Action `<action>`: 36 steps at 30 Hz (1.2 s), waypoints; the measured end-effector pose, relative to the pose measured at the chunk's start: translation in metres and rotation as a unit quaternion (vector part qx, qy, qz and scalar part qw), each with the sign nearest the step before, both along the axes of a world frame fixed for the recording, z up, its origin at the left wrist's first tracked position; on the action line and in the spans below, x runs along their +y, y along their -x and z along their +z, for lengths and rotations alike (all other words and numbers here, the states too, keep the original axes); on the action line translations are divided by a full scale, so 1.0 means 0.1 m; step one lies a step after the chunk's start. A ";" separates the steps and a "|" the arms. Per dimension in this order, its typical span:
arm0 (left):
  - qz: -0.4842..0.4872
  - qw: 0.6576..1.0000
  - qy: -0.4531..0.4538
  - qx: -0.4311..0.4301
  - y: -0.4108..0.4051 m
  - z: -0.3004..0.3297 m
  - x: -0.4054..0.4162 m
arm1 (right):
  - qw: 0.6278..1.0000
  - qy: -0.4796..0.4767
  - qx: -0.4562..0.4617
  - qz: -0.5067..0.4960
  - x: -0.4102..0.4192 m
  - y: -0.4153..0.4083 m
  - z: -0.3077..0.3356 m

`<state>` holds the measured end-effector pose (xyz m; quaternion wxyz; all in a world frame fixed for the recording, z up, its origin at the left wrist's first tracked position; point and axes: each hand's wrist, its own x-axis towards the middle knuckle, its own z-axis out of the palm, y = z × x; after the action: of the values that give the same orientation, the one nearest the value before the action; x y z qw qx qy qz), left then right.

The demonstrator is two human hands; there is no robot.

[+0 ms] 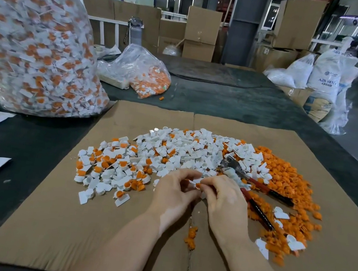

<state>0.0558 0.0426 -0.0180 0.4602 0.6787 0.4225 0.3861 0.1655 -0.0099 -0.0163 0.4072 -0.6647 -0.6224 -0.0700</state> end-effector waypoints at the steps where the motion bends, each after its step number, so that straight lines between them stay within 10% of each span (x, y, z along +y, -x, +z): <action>1: 0.002 1.000 -0.003 0.001 -0.01 0.00 0.00 | 1.000 -0.005 0.006 -0.005 -0.01 -0.01 -0.01; 26: 0.059 0.992 -0.080 0.081 -0.04 0.06 -0.02 | 0.996 -0.067 0.035 -0.056 -0.03 -0.04 -0.04; 36: 0.281 0.878 -0.173 0.347 0.47 0.18 0.37 | 0.991 -0.043 0.041 -0.124 -0.02 -0.04 -0.07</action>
<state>0.0088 0.0795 -0.0001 0.0314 0.6906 0.6544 0.3063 0.1699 -0.0121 -0.0234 0.4487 -0.7208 -0.5146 -0.1194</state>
